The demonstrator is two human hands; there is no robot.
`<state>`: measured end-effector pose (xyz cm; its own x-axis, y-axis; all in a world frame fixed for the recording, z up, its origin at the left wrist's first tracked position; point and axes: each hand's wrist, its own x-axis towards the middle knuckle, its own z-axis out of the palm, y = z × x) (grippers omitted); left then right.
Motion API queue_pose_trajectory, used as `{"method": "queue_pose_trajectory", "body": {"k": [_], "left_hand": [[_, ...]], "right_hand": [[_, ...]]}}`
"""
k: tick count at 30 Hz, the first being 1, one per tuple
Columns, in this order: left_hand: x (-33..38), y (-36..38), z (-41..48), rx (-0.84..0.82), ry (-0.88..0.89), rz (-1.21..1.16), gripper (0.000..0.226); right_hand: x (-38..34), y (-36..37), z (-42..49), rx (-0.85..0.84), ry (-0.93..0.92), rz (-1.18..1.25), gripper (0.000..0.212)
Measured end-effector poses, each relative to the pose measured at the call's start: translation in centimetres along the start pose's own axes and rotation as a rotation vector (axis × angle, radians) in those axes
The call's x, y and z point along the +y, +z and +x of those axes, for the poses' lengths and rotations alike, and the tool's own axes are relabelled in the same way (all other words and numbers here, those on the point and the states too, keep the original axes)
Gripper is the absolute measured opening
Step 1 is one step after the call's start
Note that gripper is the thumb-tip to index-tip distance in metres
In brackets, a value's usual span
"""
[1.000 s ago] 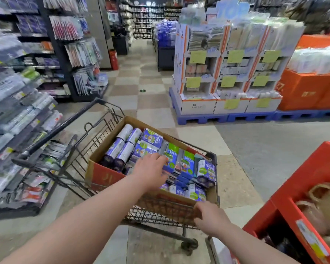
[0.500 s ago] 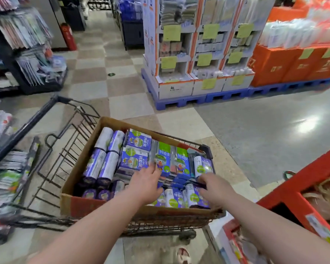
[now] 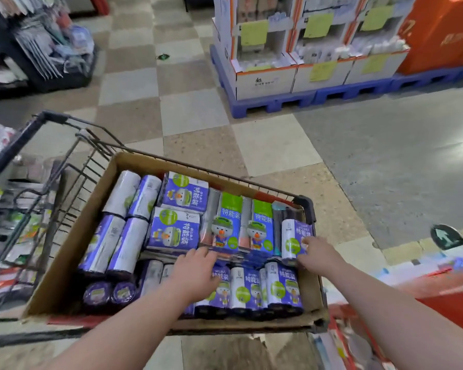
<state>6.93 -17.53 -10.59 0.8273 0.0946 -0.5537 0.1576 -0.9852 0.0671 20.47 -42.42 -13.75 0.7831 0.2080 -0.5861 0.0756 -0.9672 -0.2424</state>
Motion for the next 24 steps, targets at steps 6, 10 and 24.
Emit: {"method": "queue_pose_trajectory", "body": {"k": [6,10,24], "left_hand": [[0.0,1.6,2.6,-0.137,-0.051,0.008,0.062],[-0.2,2.5,3.6,-0.218,-0.079,0.013,0.06],[-3.1,5.8,5.4,-0.301,-0.391,0.035,0.057]], "right_hand": [[1.0,1.5,5.2,-0.015,0.115,0.217,0.041],[0.5,3.3,6.6,0.039,0.223,0.431,0.053],[-1.1,5.1,6.4,0.059,0.234,0.893,0.077]]}}
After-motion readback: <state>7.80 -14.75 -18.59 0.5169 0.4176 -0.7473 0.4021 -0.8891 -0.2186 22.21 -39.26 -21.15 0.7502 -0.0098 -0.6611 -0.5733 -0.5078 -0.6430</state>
